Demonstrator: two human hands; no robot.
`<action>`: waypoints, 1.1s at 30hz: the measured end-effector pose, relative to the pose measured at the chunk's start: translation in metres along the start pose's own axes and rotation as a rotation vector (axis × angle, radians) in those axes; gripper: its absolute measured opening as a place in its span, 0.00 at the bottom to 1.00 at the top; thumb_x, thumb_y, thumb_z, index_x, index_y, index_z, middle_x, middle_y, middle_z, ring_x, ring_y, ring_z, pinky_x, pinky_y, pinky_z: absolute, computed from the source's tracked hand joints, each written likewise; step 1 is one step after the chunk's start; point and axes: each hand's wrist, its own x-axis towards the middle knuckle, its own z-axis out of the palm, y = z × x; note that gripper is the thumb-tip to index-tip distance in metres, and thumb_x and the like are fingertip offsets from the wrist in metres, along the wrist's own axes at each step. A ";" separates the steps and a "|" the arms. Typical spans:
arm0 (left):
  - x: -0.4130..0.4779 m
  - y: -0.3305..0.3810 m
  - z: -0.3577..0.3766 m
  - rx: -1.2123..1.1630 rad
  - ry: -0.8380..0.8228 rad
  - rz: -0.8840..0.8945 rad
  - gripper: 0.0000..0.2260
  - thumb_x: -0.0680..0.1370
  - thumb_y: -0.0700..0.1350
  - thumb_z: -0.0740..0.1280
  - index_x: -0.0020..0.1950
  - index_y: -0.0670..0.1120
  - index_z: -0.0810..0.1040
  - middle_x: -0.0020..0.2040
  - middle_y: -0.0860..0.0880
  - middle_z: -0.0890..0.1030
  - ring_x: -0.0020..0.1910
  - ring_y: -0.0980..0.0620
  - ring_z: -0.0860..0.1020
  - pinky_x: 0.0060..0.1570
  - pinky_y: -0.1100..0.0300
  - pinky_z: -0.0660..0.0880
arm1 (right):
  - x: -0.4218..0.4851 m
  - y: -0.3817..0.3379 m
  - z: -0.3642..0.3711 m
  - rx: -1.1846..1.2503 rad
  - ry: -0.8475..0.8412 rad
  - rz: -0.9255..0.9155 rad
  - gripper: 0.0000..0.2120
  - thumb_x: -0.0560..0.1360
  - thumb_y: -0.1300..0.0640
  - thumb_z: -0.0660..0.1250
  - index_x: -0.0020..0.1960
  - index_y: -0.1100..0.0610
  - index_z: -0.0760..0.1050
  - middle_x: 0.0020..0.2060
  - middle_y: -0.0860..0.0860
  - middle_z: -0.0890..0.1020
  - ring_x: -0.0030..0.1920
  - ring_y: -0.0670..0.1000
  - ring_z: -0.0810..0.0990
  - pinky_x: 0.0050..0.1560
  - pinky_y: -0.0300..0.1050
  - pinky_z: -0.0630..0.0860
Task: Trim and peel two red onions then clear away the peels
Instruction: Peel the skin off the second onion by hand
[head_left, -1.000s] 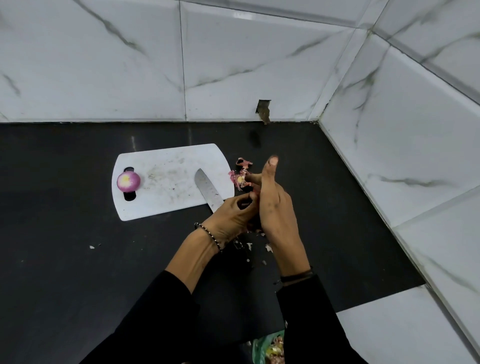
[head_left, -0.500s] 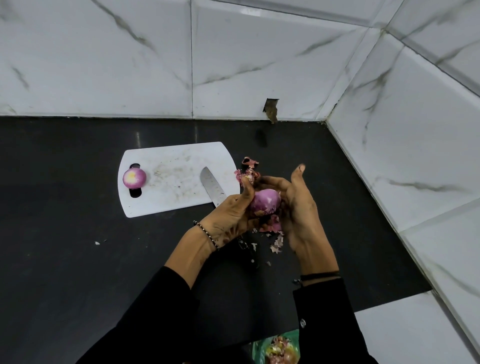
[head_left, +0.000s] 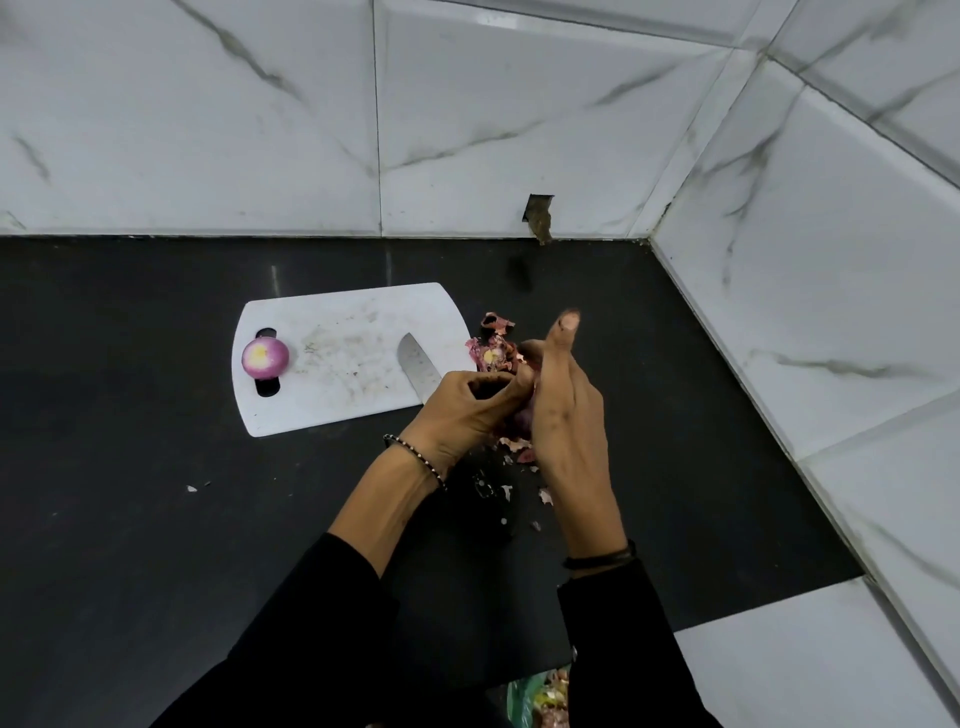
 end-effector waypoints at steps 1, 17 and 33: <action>-0.001 0.001 -0.001 0.024 0.002 -0.006 0.18 0.62 0.65 0.67 0.29 0.50 0.83 0.28 0.53 0.81 0.28 0.59 0.79 0.31 0.68 0.73 | 0.004 0.002 -0.003 0.015 -0.024 0.039 0.30 0.80 0.31 0.42 0.55 0.43 0.79 0.43 0.42 0.82 0.48 0.42 0.82 0.52 0.44 0.80; 0.008 -0.010 0.040 0.044 0.147 -0.274 0.37 0.60 0.77 0.66 0.55 0.50 0.78 0.50 0.49 0.84 0.52 0.50 0.82 0.62 0.47 0.76 | 0.006 0.015 -0.002 0.119 0.231 0.029 0.29 0.81 0.32 0.43 0.54 0.46 0.78 0.44 0.40 0.80 0.43 0.33 0.78 0.46 0.33 0.69; 0.023 -0.005 0.011 -0.339 0.288 -0.400 0.25 0.77 0.63 0.65 0.33 0.46 0.86 0.39 0.44 0.85 0.45 0.44 0.83 0.63 0.44 0.76 | -0.008 0.053 -0.037 -0.143 0.084 -0.465 0.07 0.79 0.56 0.69 0.57 0.54 0.79 0.58 0.48 0.80 0.60 0.47 0.79 0.56 0.43 0.79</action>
